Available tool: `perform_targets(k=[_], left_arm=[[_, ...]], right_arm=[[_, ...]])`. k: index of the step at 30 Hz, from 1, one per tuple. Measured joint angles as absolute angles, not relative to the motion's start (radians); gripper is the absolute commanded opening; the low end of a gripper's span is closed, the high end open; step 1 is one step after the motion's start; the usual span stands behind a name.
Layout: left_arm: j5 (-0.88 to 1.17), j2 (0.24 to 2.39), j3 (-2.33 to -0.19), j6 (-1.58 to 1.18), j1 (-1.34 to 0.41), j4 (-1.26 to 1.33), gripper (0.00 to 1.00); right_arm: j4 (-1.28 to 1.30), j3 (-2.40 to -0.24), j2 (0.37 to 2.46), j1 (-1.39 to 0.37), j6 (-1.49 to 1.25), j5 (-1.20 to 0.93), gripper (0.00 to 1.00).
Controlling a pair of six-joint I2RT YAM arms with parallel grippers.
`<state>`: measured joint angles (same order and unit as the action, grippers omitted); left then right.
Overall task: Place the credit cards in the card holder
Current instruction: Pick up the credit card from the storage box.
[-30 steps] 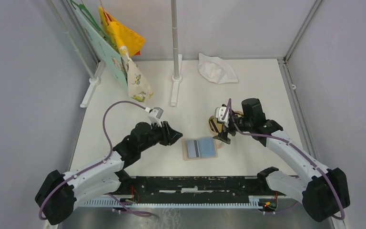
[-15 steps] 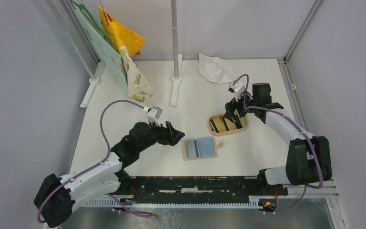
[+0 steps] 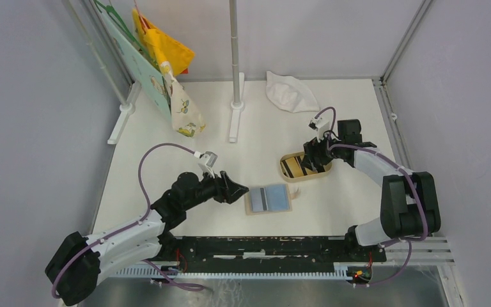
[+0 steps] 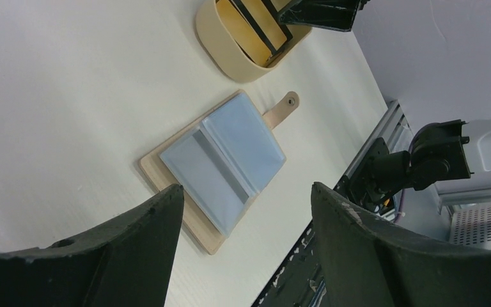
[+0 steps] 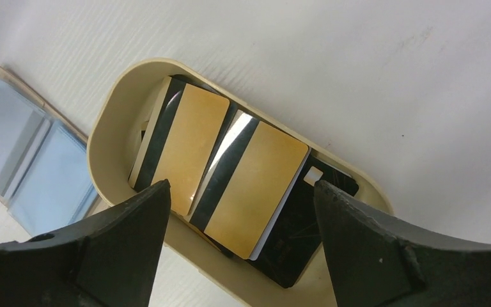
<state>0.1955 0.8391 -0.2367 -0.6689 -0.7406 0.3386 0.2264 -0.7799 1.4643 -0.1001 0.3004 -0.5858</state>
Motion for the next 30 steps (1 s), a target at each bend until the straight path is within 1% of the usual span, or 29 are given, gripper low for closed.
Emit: perform_targets(k=[2,4,7,8,11,12,20,25,30], left_arm=[[0.205,0.839,-0.221,-0.683,-0.741,0.349,0.78],[0.213,0.838,-0.216,-0.694,-0.741,0.353,0.78],[0.219,0.831,-0.215,-0.705,-0.741,0.364,0.77],[0.22,0.829,-0.215,-0.708,-0.741,0.369,0.77],[0.22,0.825,-0.215,-0.713,-0.741,0.376,0.77],[0.22,0.825,-0.215,-0.713,-0.741,0.377,0.77],[0.22,0.844,-0.215,-0.722,-0.741,0.4,0.75],[0.22,0.921,-0.218,-0.728,-0.743,0.443,0.61],[0.21,1.091,-0.302,-0.73,-0.744,0.435,0.5]], right_arm=[[0.219,-0.778,1.473,-0.095,0.285,-0.596,0.82],[0.214,-0.775,1.482,-0.084,0.266,-0.61,0.77],[0.204,-0.774,1.508,-0.07,0.245,-0.625,0.75],[0.202,-0.774,1.517,-0.067,0.237,-0.629,0.72],[0.197,-0.773,1.542,-0.06,0.22,-0.639,0.69],[0.196,-0.773,1.549,-0.057,0.213,-0.646,0.66],[0.18,-0.773,1.582,-0.044,0.157,-0.687,0.56],[0.171,-0.768,1.586,-0.029,0.119,-0.717,0.56],[0.166,-0.765,1.586,-0.018,0.096,-0.73,0.57]])
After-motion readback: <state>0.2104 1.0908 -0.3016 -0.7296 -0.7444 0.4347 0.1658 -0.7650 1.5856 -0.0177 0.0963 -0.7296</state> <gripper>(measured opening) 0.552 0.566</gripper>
